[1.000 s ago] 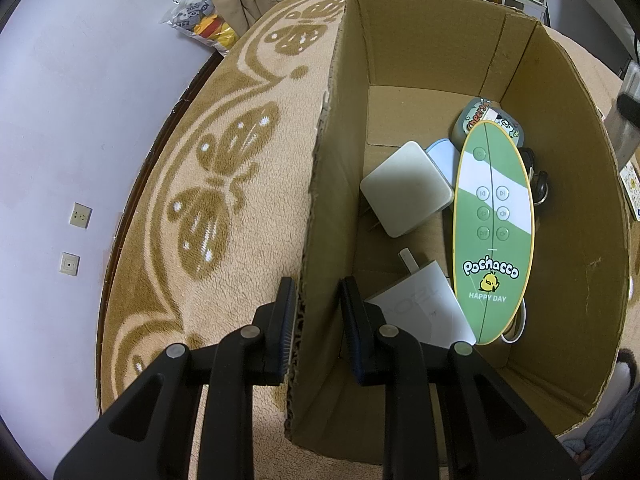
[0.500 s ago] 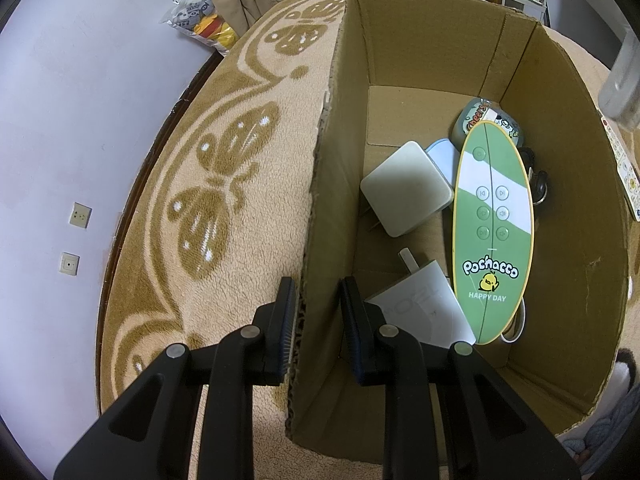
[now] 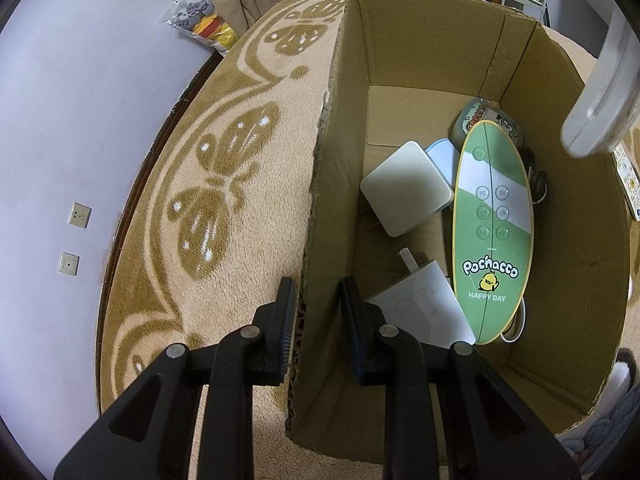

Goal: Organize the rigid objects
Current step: 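Carry the white air-conditioner remote into the box and release it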

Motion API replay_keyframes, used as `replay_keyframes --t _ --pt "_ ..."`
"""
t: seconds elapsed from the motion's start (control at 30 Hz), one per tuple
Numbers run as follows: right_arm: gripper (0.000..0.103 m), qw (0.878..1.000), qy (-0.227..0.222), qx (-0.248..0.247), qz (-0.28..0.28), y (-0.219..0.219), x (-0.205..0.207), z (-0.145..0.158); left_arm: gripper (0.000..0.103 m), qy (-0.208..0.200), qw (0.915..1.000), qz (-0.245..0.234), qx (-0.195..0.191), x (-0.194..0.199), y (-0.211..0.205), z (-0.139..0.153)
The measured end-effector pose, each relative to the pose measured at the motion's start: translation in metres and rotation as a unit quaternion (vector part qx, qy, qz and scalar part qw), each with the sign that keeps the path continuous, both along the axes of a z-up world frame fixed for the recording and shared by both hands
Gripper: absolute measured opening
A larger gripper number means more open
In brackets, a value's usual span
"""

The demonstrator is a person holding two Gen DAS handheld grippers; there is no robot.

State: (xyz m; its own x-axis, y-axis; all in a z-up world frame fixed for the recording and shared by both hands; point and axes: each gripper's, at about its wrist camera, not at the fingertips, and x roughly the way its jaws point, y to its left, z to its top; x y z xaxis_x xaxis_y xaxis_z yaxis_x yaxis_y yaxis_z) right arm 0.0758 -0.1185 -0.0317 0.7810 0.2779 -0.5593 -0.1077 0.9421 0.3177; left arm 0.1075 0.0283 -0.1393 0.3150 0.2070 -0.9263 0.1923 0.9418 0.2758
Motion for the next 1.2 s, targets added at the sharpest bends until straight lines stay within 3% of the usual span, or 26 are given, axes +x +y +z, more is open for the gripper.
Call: replay_keyframes --t 0.83,1.03,1.2 --pt "0.055 0.999 0.046 -0.018 0.003 0.009 0.010 -0.022 0.023 0.000 1.0000 0.000 -0.002 0.000 0.000 0.000" --pt "0.076 0.999 0.009 -0.033 -0.009 0.007 0.002 -0.008 0.023 0.000 1.0000 0.000 -0.002 0.000 -0.001 0.000" --pt "0.086 0.999 -0.006 -0.043 -0.022 -0.001 0.002 -0.002 0.023 0.000 1.0000 0.000 -0.001 0.000 0.000 0.001"
